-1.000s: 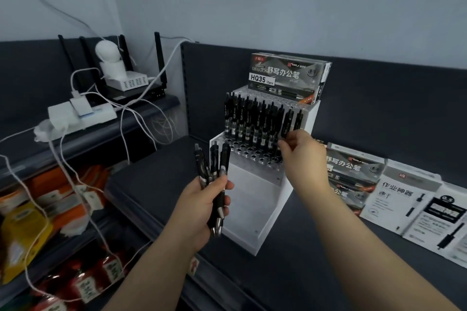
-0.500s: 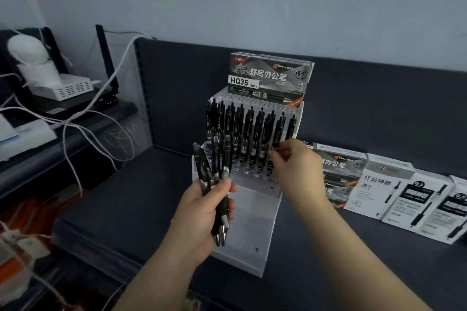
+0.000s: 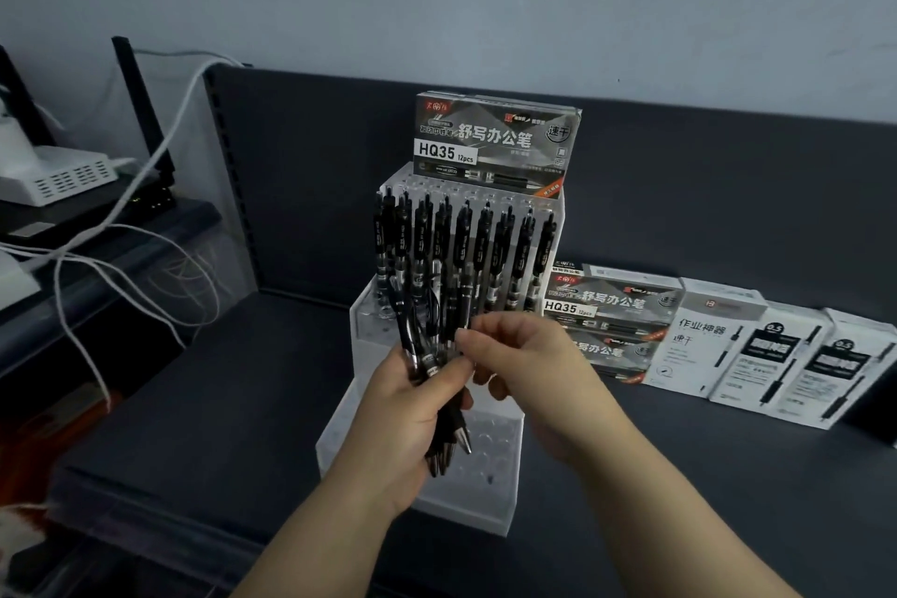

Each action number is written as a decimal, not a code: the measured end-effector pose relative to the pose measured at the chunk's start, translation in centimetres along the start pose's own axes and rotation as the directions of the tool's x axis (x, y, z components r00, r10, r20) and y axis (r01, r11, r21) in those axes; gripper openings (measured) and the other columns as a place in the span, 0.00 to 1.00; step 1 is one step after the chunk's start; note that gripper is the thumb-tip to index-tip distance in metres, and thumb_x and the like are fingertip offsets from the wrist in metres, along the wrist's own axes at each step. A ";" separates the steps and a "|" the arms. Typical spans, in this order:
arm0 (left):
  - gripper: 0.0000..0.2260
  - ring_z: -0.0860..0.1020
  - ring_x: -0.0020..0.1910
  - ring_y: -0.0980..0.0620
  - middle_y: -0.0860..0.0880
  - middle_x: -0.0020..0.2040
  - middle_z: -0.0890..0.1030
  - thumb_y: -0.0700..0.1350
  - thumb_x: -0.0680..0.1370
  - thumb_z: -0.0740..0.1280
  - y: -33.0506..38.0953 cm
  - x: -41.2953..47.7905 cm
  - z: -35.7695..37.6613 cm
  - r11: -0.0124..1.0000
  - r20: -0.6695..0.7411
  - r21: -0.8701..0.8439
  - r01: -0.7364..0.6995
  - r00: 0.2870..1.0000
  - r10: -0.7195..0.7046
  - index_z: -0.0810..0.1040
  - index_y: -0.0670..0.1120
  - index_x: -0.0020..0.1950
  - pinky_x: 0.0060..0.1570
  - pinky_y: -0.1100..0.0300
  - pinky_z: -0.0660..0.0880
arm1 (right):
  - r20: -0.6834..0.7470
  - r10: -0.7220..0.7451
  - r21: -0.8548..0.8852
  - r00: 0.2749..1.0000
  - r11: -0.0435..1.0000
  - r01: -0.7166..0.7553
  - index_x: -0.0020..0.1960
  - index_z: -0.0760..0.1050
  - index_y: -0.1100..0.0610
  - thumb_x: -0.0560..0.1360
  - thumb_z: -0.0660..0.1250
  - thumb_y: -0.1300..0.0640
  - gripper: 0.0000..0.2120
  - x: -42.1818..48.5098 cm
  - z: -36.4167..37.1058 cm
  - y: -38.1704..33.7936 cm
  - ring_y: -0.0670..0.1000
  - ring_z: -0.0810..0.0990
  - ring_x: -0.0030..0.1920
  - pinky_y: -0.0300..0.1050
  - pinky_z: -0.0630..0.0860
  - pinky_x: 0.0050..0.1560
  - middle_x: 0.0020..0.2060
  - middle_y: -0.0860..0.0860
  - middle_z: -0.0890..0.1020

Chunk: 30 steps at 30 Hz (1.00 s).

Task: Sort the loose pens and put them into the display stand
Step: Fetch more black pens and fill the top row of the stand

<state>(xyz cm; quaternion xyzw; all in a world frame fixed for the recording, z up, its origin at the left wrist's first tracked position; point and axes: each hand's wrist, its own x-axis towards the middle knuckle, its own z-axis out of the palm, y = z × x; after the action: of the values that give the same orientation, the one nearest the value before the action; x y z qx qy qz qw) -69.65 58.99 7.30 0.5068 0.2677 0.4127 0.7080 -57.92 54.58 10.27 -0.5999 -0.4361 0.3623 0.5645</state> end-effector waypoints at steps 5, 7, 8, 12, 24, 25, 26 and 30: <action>0.08 0.78 0.36 0.56 0.51 0.38 0.81 0.37 0.75 0.66 0.1 0.5 0.4 0.998 0.027 0.032 -0.046 0.999 0.045 0.79 0.44 0.53 0.35 0.63 0.74 | -0.001 -0.005 0.080 1.000 0.997 0.005 0.37 0.80 0.55 0.73 0.69 0.65 0.08 0.1 -0.8 -0.2 0.43 0.74 0.29 0.36 0.69 0.30 0.27 0.46 0.79; 0.09 0.79 0.35 0.58 0.51 0.37 0.82 0.36 0.75 0.67 -0.1 0.6 0.9 0.996 0.023 0.055 -0.065 0.998 0.064 0.78 0.43 0.54 0.34 0.65 0.74 | -0.035 -0.009 0.054 0.999 0.998 0.011 0.34 0.79 0.55 0.72 0.69 0.65 0.10 0.3 -1.0 -0.2 0.44 0.74 0.29 0.36 0.68 0.29 0.26 0.47 0.78; 0.08 0.79 0.35 0.57 0.51 0.38 0.83 0.37 0.75 0.66 -0.1 0.6 1.1 0.996 0.016 0.055 -0.070 0.997 0.069 0.78 0.43 0.54 0.34 0.65 0.74 | -0.047 -0.012 0.044 0.999 0.999 0.014 0.33 0.78 0.56 0.72 0.69 0.65 0.10 0.4 -1.1 -0.3 0.44 0.74 0.29 0.36 0.68 0.29 0.26 0.48 0.78; 0.07 0.80 0.39 0.53 0.48 0.41 0.83 0.39 0.77 0.64 0.1 1.1 1.5 0.996 -0.075 -0.059 -0.069 0.995 0.065 0.79 0.43 0.53 0.37 0.63 0.77 | -0.127 -0.038 0.105 0.991 0.993 0.051 0.35 0.75 0.57 0.73 0.69 0.64 0.08 0.8 -1.9 -0.6 0.46 0.76 0.28 0.37 0.67 0.28 0.29 0.52 0.80; 0.04 0.77 0.30 0.55 0.51 0.32 0.79 0.39 0.78 0.63 0.2 2.1 0.6 0.994 -0.182 -0.103 -0.034 0.983 0.015 0.76 0.41 0.47 0.31 0.61 0.75 | -0.482 -0.370 -0.339 0.794 0.914 0.220 0.46 0.79 0.53 0.75 0.67 0.59 0.03 2.9 -5.0 -1.6 0.46 0.82 0.38 0.42 0.78 0.43 0.35 0.46 0.83; 0.04 0.78 0.30 0.55 0.50 0.32 0.79 0.39 0.78 0.63 0.2 2.2 0.6 0.995 -0.178 -0.092 -0.035 0.984 0.018 0.76 0.41 0.48 0.31 0.61 0.75 | -0.467 -0.378 -0.394 0.800 0.898 0.195 0.48 0.79 0.53 0.75 0.67 0.58 0.03 3.1 -5.0 -1.3 0.46 0.82 0.39 0.41 0.78 0.43 0.36 0.44 0.82; 0.04 0.78 0.31 0.55 0.50 0.32 0.79 0.39 0.78 0.63 0.2 2.2 0.5 0.996 -0.174 -0.082 -0.034 0.985 0.019 0.76 0.40 0.49 0.31 0.61 0.76 | -0.452 -0.382 -0.448 0.806 0.879 0.165 0.50 0.79 0.54 0.75 0.67 0.57 0.05 3.3 -4.9 -0.9 0.45 0.81 0.39 0.38 0.77 0.42 0.36 0.43 0.82; 0.04 0.79 0.32 0.54 0.50 0.34 0.80 0.39 0.78 0.64 0.2 2.1 0.3 0.998 -0.157 -0.060 -0.029 0.987 0.019 0.77 0.41 0.48 0.34 0.60 0.76 | -0.400 -0.394 -0.608 0.827 0.790 0.082 0.53 0.78 0.57 0.75 0.67 0.54 0.09 3.8 -4.3 0.4 0.49 0.80 0.42 0.38 0.71 0.40 0.39 0.48 0.82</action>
<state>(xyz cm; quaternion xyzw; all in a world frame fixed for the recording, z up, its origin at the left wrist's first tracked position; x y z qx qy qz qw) -68.40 60.73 7.64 0.4537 0.3032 0.4677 0.6954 -52.53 56.60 10.54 -0.7507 -0.4340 -0.0320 0.4971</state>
